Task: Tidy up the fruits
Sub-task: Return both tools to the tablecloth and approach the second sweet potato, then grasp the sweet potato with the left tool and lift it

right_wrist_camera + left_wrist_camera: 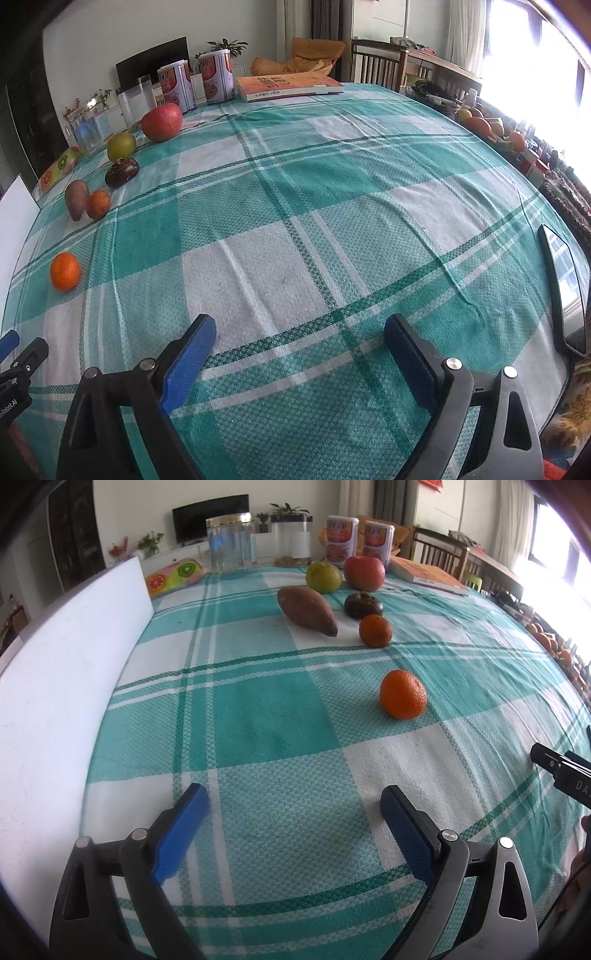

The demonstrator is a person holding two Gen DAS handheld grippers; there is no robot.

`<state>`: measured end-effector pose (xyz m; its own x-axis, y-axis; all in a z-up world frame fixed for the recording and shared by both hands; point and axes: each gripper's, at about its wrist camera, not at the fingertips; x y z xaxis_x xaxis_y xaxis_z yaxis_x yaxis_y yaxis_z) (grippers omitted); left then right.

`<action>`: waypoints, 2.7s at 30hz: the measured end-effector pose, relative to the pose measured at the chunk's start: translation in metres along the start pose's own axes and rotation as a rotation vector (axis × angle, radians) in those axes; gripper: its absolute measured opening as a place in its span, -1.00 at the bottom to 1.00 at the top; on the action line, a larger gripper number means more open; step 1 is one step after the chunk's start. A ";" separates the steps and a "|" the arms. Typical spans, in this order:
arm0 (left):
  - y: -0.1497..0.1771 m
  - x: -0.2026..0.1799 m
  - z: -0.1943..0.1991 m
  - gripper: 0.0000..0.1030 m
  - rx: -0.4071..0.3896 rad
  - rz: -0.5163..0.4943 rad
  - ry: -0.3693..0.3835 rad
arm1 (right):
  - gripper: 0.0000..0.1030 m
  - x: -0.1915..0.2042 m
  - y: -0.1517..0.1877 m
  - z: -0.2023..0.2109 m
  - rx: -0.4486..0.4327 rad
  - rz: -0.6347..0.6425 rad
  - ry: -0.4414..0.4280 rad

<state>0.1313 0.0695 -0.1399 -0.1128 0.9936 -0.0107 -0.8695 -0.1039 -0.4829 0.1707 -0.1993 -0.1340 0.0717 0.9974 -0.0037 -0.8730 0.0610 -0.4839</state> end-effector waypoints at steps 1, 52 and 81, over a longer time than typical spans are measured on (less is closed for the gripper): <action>0.000 0.000 0.000 0.86 0.000 0.000 0.000 | 0.84 0.000 0.000 0.000 0.002 0.002 -0.001; -0.056 0.021 0.003 0.88 0.031 0.175 0.248 | 1.00 0.003 0.000 -0.003 0.022 0.014 -0.006; -0.108 0.027 0.001 -0.18 0.095 0.111 0.184 | 1.00 0.003 0.000 -0.003 0.022 0.015 -0.007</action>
<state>0.2223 0.1077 -0.0873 -0.1279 0.9664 -0.2231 -0.8991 -0.2079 -0.3851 0.1727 -0.1966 -0.1363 0.0546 0.9985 -0.0045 -0.8844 0.0463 -0.4645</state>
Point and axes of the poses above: each gripper's, at about its wrist camera, not at the fingertips, and z roughly against the way its jaws point, x to its left, y to its underside, and after that the axes turned 8 degrees about x, right-handed
